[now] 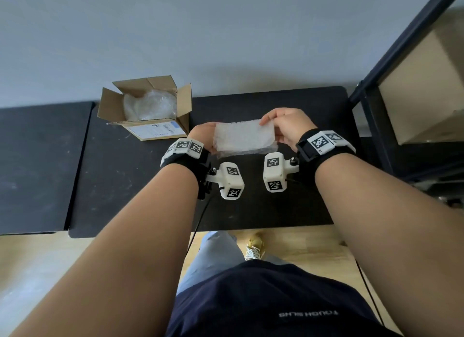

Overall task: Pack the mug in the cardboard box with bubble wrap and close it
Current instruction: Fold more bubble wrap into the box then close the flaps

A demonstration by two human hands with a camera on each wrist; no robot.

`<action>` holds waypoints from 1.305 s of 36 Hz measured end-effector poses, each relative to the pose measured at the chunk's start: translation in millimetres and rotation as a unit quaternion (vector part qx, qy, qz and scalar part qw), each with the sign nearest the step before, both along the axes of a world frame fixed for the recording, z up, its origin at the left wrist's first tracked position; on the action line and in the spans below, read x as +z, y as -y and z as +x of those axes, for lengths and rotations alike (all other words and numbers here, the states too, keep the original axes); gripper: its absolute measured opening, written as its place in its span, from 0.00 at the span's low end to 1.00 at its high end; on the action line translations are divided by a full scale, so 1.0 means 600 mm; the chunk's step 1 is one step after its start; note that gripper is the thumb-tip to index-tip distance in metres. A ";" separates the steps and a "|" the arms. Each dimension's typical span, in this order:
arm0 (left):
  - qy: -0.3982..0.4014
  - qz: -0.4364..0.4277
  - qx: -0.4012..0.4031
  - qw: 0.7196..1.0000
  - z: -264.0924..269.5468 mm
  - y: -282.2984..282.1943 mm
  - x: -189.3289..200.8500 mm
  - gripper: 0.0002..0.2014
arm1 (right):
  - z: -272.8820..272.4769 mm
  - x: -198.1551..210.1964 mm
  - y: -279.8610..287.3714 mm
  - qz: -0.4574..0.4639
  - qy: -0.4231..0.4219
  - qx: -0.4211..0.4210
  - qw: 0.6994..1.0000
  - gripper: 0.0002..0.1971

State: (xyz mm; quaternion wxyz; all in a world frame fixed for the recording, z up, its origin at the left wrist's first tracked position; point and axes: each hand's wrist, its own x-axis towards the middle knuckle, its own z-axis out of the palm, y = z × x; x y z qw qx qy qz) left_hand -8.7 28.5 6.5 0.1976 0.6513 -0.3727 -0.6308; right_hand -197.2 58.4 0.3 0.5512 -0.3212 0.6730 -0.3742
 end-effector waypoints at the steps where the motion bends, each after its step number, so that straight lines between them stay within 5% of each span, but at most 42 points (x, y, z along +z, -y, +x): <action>1: 0.002 0.004 -0.007 1.000 0.002 0.001 0.000 0.19 | 0.000 0.004 -0.001 0.000 -0.004 0.002 1.000 0.21; 7: 0.038 -0.002 -0.002 0.999 0.010 0.009 -0.003 0.22 | 0.000 0.015 0.001 0.038 0.035 -0.017 0.999 0.11; 12: 0.034 0.017 -0.020 0.999 -0.001 0.013 0.014 0.20 | -0.001 0.007 0.002 -0.008 -0.127 0.078 0.989 0.09; 16: 0.052 0.028 0.013 0.998 -0.006 0.035 0.039 0.12 | 0.001 0.013 0.000 -0.036 -0.173 0.115 0.977 0.09; 21: 0.119 -0.012 -0.197 0.973 -0.010 0.027 0.036 0.21 | 0.006 0.022 0.000 -0.030 -0.170 0.172 0.970 0.07; 25: 0.193 -0.058 -0.297 0.934 -0.004 0.023 0.028 0.16 | 0.012 0.027 0.001 -0.035 -0.156 0.181 0.970 0.05; 30: 0.162 -0.085 -0.227 0.956 0.005 0.016 0.021 0.06 | 0.012 0.016 0.006 -0.044 -0.150 0.101 0.983 0.19; 34: 0.111 -0.102 -0.123 0.981 0.010 0.015 0.015 0.04 | 0.012 0.009 0.008 0.010 -0.003 0.051 0.999 0.30; 41: -0.016 -0.082 0.004 0.997 0.009 0.018 0.004 0.01 | 0.023 0.019 -0.004 0.011 0.098 0.052 0.994 0.08; 47: -0.063 -0.040 -0.012 0.997 0.008 0.013 0.014 0.06 | 0.022 0.024 -0.001 -0.021 0.087 0.036 0.995 0.10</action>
